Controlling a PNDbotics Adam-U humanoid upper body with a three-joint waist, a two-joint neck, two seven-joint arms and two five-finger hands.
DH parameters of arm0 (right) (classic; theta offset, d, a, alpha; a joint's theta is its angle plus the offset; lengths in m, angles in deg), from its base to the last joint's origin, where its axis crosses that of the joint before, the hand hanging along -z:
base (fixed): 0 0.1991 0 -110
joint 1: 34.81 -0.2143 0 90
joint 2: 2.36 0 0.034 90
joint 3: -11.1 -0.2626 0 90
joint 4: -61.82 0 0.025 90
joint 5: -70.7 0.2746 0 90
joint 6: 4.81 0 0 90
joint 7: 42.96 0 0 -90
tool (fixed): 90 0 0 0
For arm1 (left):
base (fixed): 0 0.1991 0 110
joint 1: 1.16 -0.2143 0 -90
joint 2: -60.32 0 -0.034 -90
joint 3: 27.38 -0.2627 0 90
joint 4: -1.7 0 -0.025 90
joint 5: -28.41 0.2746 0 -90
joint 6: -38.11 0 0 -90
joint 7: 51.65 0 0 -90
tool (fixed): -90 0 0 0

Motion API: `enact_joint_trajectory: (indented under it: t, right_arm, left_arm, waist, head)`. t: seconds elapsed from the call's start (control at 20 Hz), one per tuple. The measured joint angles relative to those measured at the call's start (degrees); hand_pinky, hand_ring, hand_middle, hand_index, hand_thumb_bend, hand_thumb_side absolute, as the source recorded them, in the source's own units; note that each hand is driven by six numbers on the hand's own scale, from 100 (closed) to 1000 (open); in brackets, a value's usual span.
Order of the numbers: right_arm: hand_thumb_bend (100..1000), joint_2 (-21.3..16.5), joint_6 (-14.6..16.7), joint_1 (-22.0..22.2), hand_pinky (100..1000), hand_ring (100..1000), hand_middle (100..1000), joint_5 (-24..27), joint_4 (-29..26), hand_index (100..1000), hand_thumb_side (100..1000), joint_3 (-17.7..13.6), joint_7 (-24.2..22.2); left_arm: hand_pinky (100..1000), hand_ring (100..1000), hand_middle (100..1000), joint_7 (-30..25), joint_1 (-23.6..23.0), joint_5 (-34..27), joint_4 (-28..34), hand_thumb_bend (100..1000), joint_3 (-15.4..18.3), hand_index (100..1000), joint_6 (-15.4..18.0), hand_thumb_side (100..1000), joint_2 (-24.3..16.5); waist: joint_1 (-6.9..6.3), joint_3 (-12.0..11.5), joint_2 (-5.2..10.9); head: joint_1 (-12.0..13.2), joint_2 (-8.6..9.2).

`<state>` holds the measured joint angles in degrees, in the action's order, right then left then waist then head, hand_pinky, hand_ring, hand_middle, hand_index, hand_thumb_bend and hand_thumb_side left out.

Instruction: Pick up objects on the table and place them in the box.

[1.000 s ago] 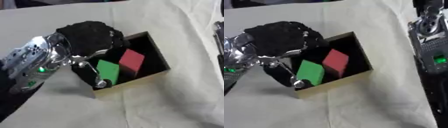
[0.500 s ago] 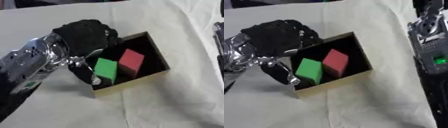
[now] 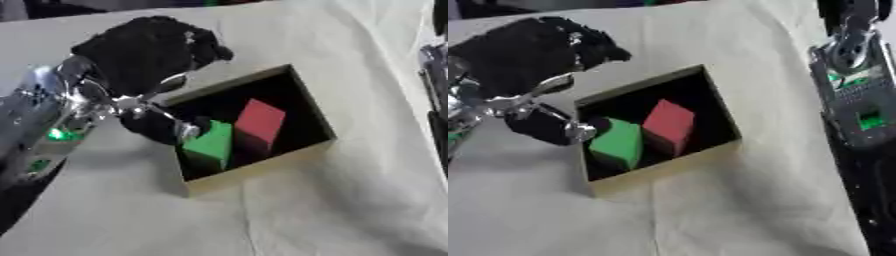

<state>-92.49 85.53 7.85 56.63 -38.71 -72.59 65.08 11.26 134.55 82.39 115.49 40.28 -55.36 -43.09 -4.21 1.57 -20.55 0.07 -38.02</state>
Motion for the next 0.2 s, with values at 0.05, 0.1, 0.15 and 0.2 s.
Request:
enact_joint_trajectory:
  t: [0.05,0.1,0.15,0.2]
  right_arm:
    - [100,0.0,0.0,0.0,820,777,771,-0.1,-0.3,978,1000,0.0,0.0]
    - [100,0.0,0.2,0.0,820,778,772,-0.4,-0.7,978,1000,0.1,-0.1]
    - [100,0.0,0.3,0.0,820,779,772,-0.8,-1.1,977,1000,0.1,-0.3]
    - [100,0.1,0.5,0.0,820,780,773,-1.2,-1.6,977,1000,0.3,-0.5]
  left_arm:
    - [767,735,765,2.7,-0.8,-1.7,0.0,118,1.4,933,0.0,483,-0.1]
    - [762,724,758,5.8,-1.8,-3.7,0.0,100,2.9,931,0.1,501,-0.2]
    - [761,719,755,9.3,-3.1,-6.1,0.0,100,4.6,931,0.2,525,-0.3]
    - [758,713,751,13.0,-4.4,-8.6,0.0,100,6.5,931,0.4,551,-0.4]
  waist:
    - [0.0,-0.1,0.1]
    - [0.0,-0.2,0.14]
    - [0.0,-0.3,0.14]
    - [0.0,-0.5,0.16]
  head:
    - [-0.2,0.0]
    - [-0.3,0.0]
    - [-0.3,0.0]
    - [-0.3,0.0]
